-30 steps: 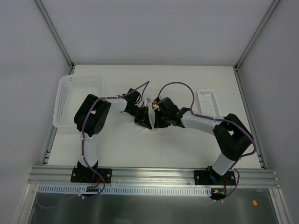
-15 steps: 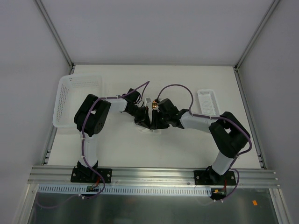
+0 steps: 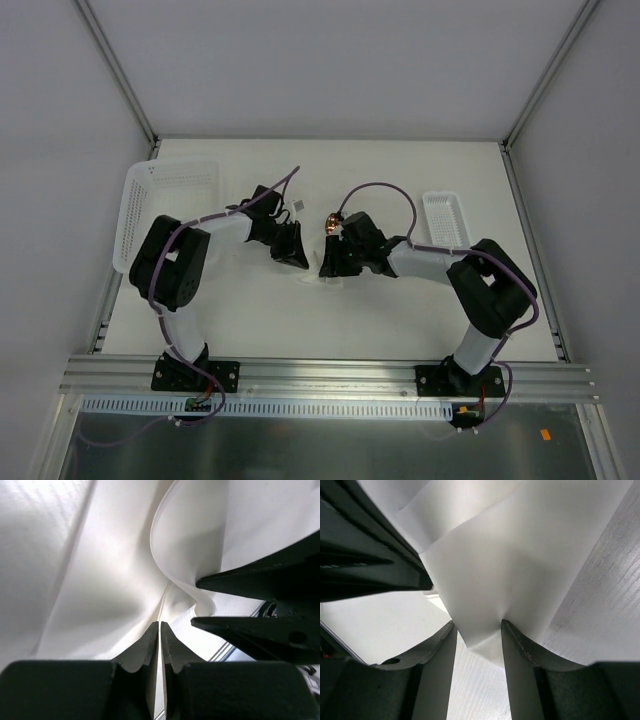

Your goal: Place the utensils on the paper napkin and roll it up

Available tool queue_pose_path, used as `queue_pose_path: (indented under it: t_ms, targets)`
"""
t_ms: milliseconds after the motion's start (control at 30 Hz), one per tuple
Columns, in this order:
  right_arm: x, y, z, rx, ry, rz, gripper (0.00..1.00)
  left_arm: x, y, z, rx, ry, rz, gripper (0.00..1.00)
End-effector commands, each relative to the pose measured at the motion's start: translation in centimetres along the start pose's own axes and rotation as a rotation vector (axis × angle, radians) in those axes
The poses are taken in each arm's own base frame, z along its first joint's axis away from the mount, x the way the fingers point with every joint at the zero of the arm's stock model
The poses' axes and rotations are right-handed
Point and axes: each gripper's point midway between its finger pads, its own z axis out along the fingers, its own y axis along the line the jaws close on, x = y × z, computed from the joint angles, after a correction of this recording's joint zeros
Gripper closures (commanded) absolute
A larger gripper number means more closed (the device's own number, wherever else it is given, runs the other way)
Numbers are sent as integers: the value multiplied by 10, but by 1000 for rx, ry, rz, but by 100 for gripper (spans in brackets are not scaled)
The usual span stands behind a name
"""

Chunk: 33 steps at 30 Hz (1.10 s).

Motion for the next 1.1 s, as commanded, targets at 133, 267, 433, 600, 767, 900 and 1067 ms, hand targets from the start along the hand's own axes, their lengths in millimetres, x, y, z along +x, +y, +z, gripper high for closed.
queue_pose_path:
  t_ms: [133,267,433,600,767,900,1067]
  targets:
    - [19,-24,3,70,51,16,55,-24,-22,-42,2,-146,79,94]
    - [17,-21,3,56,46,9,53,-40,-39,-41,68,-140,81,93]
    - [16,-20,3,50,43,0,52,-54,-44,-30,87,-126,63,92]
    - [16,-20,3,49,45,-4,51,-59,-50,-16,103,-100,72,92]
    - [18,-21,5,49,54,-2,51,-47,-54,3,116,-42,76,92]
    - [17,-20,5,47,53,-4,51,-39,-48,14,111,-5,59,92]
    - [16,-18,2,42,48,-7,49,-24,-23,24,57,25,16,94]
